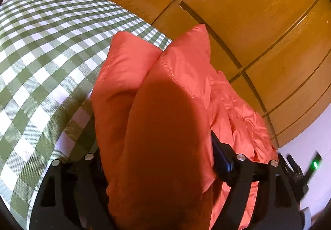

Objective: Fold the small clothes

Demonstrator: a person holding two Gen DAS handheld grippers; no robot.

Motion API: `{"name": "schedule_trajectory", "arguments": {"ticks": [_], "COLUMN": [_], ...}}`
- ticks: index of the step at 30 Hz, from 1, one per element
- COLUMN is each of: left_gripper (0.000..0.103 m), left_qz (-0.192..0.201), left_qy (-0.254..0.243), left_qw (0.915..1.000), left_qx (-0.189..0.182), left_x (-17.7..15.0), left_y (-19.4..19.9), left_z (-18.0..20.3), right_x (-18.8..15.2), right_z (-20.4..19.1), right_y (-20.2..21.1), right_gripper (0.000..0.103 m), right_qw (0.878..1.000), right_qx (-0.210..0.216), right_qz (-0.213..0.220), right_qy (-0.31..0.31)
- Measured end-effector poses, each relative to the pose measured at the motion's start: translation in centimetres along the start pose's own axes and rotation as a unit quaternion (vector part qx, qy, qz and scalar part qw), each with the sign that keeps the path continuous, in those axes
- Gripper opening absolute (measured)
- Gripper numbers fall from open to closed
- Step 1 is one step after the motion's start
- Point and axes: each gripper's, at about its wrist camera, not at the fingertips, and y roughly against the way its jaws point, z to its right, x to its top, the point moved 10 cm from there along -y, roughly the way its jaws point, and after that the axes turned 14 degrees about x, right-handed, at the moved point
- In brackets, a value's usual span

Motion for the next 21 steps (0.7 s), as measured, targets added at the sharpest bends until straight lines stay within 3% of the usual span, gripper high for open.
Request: {"name": "schedule_trajectory", "arguments": {"ticks": [3,6,9,13,16,18,21], "left_gripper": [0.079,0.079,0.079,0.079,0.076,0.069,0.056], "left_qz": [0.003,0.003,-0.006,-0.023,-0.037,-0.040,-0.043], "left_qy": [-0.006,-0.004,0.013,0.079,0.083,0.056,0.071], "left_qw": [1.0000,1.0000,0.9999,0.9962,0.9957,0.9976,0.9966], "left_qx": [0.001,-0.001,-0.007,-0.028,-0.018,-0.002,-0.006], "left_x": [-0.2,-0.1,0.1,1.3,1.6,1.3,1.1], "left_y": [0.0,0.1,0.3,0.3,-0.4,-0.7,-0.5], "left_z": [0.0,-0.1,-0.3,-1.3,-1.4,-1.0,-1.5], "right_x": [1.1,-0.7,-1.3,-1.7,-1.9,-2.0,-1.8], "right_z": [0.0,-0.9,-0.8,-0.9,-0.9,-0.9,-0.9], "right_y": [-3.3,-7.5,-8.5,-8.5,-8.4,-8.5,-8.5], "right_gripper": [0.101,0.101,0.101,0.101,0.101,0.101,0.101], "right_qw": [0.999,0.996,0.997,0.998,0.998,0.997,0.997], "right_qx": [0.025,0.039,0.040,0.029,0.030,0.035,0.046], "right_qz": [-0.014,-0.080,-0.063,-0.053,-0.053,-0.054,-0.057], "right_qy": [-0.033,-0.028,-0.032,-0.025,-0.028,-0.031,-0.039]}}
